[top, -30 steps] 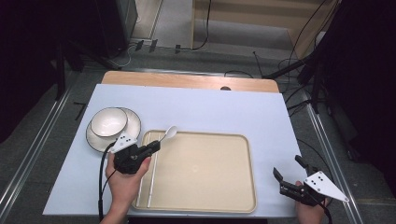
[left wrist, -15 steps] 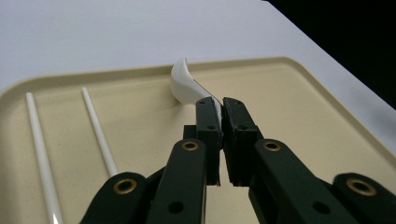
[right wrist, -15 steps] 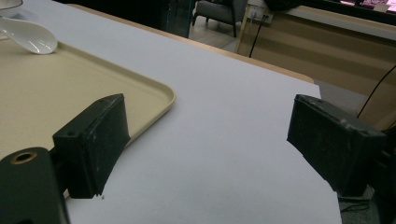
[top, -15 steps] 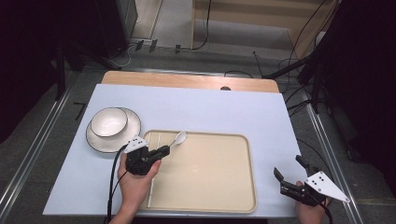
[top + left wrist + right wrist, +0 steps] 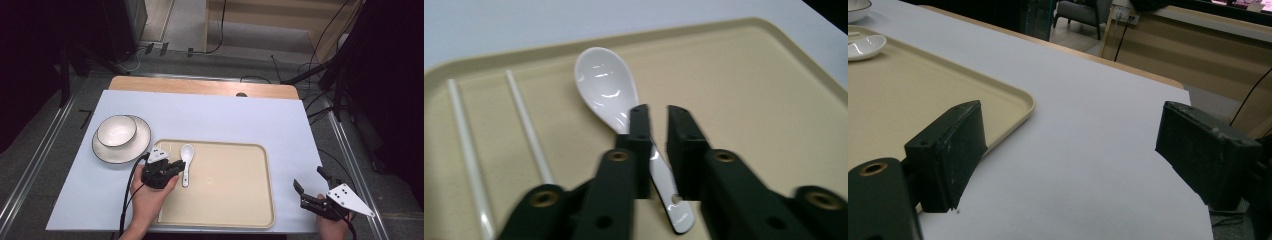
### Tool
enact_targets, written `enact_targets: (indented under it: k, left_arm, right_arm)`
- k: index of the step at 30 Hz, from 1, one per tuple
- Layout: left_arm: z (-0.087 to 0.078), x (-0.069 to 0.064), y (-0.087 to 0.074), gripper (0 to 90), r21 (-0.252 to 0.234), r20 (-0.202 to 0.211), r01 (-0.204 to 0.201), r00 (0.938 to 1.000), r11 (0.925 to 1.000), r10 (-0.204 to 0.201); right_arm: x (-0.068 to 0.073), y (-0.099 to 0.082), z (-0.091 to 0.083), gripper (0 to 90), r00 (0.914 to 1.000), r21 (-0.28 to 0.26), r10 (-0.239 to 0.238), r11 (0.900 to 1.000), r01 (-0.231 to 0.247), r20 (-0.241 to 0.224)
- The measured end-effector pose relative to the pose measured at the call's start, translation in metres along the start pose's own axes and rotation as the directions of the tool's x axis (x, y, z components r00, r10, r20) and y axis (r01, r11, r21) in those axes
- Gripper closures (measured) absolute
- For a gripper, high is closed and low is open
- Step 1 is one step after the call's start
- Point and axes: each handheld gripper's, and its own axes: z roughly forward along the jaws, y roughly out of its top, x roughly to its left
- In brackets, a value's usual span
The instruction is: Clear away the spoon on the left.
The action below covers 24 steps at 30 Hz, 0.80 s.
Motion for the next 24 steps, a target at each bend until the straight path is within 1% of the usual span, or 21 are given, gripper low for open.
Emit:
enact_targets:
  k: [1, 4, 7, 8, 11, 14, 18, 19, 21, 24]
  left_arm:
    - [0.001, -0.002, 0.000, 89.9, 0.015, 0.015, -0.013, 0.9998, 0.9998, 0.013]
    - [0.005, -0.006, -0.003, 90.0, 0.043, 0.040, -0.024, 0.9990, 0.9988, 0.022]
    - [0.009, -0.008, -0.006, 90.0, 0.074, 0.048, -0.035, 0.9983, 0.9966, 0.032]
    - [0.010, -0.010, -0.005, 90.0, 0.076, 0.050, -0.035, 0.9983, 0.9964, 0.032]
    - [0.014, -0.012, -0.005, 90.0, 0.101, 0.047, -0.039, 0.9983, 0.9941, 0.034]
    - [0.015, -0.011, -0.007, 90.0, 0.117, 0.039, -0.039, 0.9986, 0.9923, 0.035]
    - [0.009, -0.009, -0.012, 90.0, 0.127, 0.037, -0.049, 0.9983, 0.9906, 0.045]
    - [0.008, -0.009, -0.013, 90.0, 0.130, 0.040, -0.046, 0.9983, 0.9904, 0.042]
    - [0.005, -0.010, -0.018, 90.0, 0.147, 0.039, -0.062, 0.9976, 0.9871, 0.056]
    - [0.001, -0.011, -0.023, 90.0, 0.165, 0.021, -0.080, 0.9968, 0.9831, 0.077]
  right_arm:
    - [0.000, 0.000, 0.000, 13.0, 1.0000, 0.001, 0.000, 1.0000, 0.000, 0.000]
    - [0.002, 0.001, 0.001, 13.0, 1.0000, 0.002, -0.004, 1.0000, 0.004, -0.006]
    - [0.003, 0.001, 0.001, 13.0, 0.9999, 0.000, -0.010, 1.0000, 0.010, -0.013]
    - [0.003, 0.001, 0.001, 13.0, 0.9999, 0.000, -0.008, 1.0000, 0.008, -0.015]
    - [0.003, 0.001, 0.001, 13.0, 0.9999, -0.002, -0.003, 1.0000, 0.003, -0.014]
    - [0.003, 0.001, 0.000, 13.0, 0.9999, -0.005, 0.000, 1.0000, -0.001, -0.012]
    - [0.003, 0.001, 0.000, 13.0, 0.9999, -0.006, 0.000, 1.0000, 0.000, -0.011]
    - [0.003, 0.001, 0.000, 13.0, 0.9999, -0.007, 0.001, 1.0000, -0.001, -0.011]
    - [0.002, 0.001, 0.000, 13.0, 0.9999, -0.006, 0.002, 1.0000, -0.002, -0.011]
    - [0.002, 0.001, 0.001, 13.0, 0.9999, -0.004, 0.002, 1.0000, -0.002, -0.013]
